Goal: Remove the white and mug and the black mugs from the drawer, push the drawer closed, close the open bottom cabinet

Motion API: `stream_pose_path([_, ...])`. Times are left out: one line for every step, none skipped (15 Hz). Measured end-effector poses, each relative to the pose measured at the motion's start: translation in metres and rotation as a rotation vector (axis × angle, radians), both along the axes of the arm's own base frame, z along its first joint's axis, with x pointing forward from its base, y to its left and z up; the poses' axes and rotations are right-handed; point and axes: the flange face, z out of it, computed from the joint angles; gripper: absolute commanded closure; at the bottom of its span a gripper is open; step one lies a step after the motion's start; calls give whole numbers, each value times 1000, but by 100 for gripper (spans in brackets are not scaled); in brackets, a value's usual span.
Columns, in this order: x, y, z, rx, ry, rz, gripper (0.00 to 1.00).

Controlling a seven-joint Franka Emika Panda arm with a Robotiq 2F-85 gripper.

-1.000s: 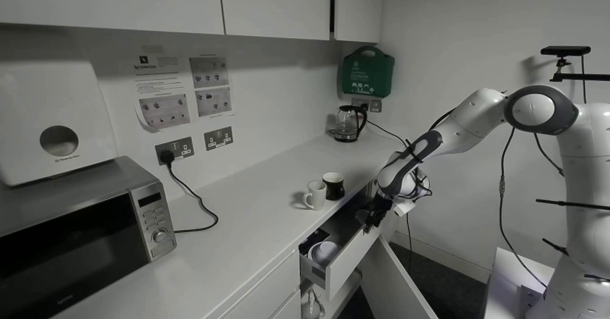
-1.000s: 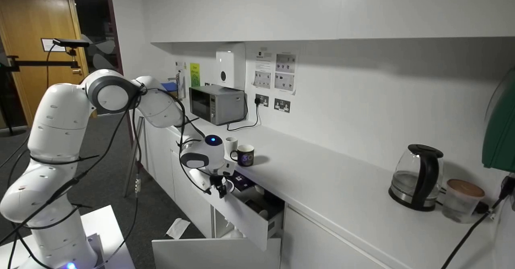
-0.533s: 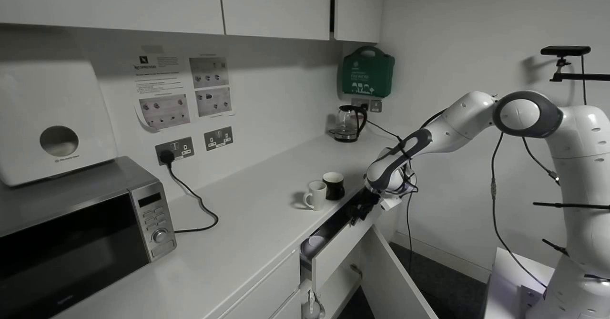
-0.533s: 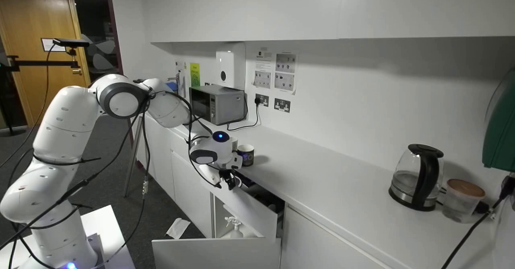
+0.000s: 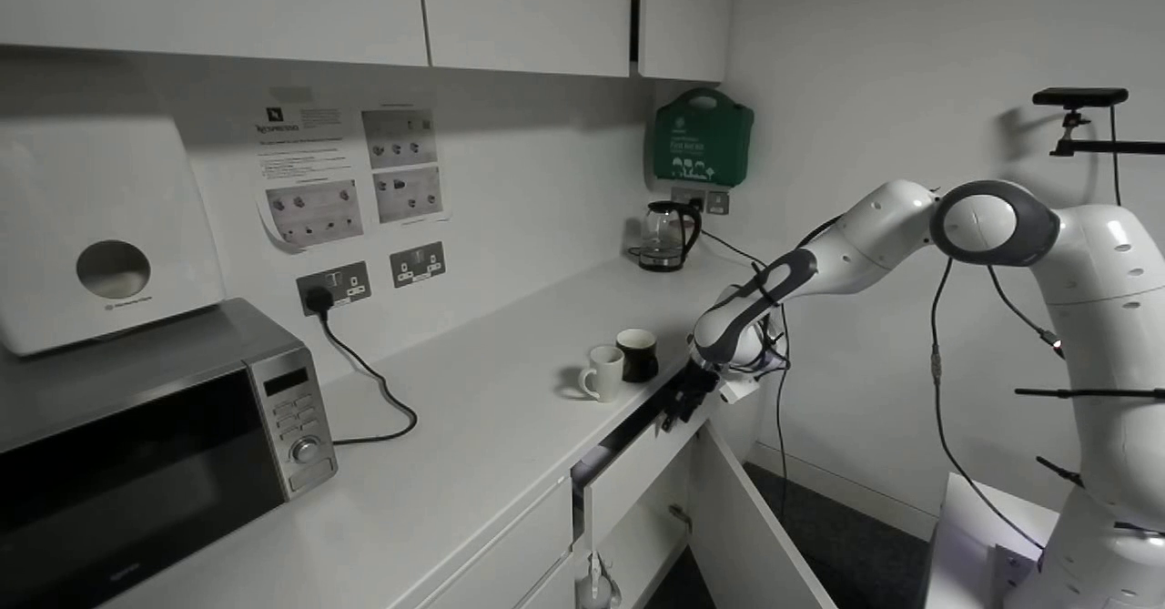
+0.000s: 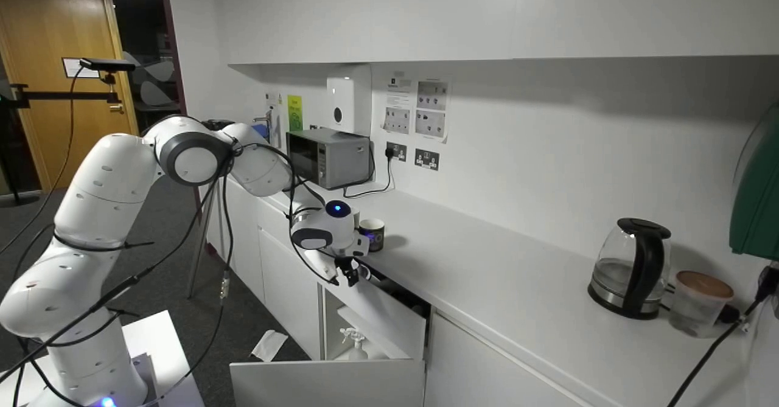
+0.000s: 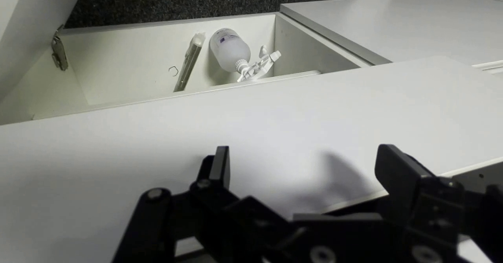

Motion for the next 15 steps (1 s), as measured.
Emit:
stream_pose_path([3,1,0,2,-5,5,0])
stream_pose_path([6,2,-1,2,-9,9,0])
stream_pose_path([10,2,-1,2,-15,14,0])
stream_pose_path([13,3,-2,2,-16,18,0])
stream_pose_path([15,3,-5,0,-16,23,0])
stream_pose_path([18,2,-6,-2,-19,29,0])
stream_pose_path([21,2,-8,-5,-20,34,0])
stream_pose_path([23,2,-10,-7,-21,40,0])
stream_pose_path([26,2,-12,-9,-23,44,0])
stream_pose_path([28,2,-14,-10,-25,48,0])
stream_pose_path([30,3,-15,-9,-27,51,0])
stream_pose_path([32,3,-16,-9,-28,56,0])
stream_pose_path([34,5,-18,-9,-30,60,0])
stream_pose_path([36,6,-19,-8,-32,63,0])
stream_pose_path([38,7,-19,-6,-34,66,0])
